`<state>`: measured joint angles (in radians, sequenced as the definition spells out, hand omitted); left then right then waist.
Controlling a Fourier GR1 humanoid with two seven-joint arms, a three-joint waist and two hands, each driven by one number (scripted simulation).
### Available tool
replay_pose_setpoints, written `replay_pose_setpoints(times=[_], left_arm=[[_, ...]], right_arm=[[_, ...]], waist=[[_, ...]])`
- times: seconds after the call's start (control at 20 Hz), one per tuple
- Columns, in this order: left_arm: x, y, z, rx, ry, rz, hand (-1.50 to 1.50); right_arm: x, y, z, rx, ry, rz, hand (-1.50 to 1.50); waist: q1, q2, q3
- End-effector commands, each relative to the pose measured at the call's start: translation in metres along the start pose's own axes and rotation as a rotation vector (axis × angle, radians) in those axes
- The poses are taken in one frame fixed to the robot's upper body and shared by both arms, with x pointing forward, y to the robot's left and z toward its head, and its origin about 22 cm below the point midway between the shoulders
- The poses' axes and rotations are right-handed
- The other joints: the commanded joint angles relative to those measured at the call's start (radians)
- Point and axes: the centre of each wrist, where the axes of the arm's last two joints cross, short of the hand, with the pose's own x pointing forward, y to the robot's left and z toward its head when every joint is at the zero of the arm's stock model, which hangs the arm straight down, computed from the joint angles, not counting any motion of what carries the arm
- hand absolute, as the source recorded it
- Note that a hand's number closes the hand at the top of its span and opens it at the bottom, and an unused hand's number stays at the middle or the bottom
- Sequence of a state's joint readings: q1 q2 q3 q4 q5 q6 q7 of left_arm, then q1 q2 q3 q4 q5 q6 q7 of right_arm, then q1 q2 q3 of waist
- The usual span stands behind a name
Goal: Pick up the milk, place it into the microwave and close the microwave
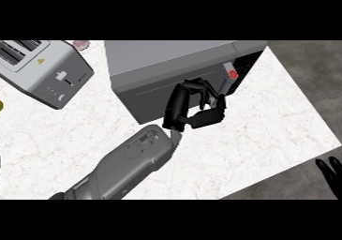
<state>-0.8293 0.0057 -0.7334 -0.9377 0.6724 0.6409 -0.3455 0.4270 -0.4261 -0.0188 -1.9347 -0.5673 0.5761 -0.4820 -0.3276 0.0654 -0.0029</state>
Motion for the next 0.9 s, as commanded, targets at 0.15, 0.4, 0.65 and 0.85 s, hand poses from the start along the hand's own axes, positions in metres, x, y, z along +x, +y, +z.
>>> replay_pose_setpoints(times=[0.15, 0.4, 0.65, 0.85], left_arm=[[0.010, 0.003, -0.024, 0.013, -0.035, -0.015, 1.50], [0.008, 0.004, -0.024, 0.037, -0.035, 0.000, 1.50], [0.007, 0.005, -0.024, 0.054, -0.032, 0.006, 1.50], [0.007, 0.003, -0.024, 0.051, -0.054, -0.001, 1.50]], right_arm=[[0.009, 0.002, -0.003, 0.037, -0.017, -0.022, -1.50], [0.020, -0.002, -0.008, 0.051, -0.049, 0.002, -1.50], [0.019, 0.003, -0.005, 0.050, -0.051, -0.055, -1.50], [0.022, 0.000, -0.003, 0.044, -0.038, -0.060, -1.50]], waist=[[-0.021, 0.016, 0.001], [-0.033, 0.016, 0.001], [-0.035, 0.023, 0.002], [-0.040, 0.025, 0.003]])
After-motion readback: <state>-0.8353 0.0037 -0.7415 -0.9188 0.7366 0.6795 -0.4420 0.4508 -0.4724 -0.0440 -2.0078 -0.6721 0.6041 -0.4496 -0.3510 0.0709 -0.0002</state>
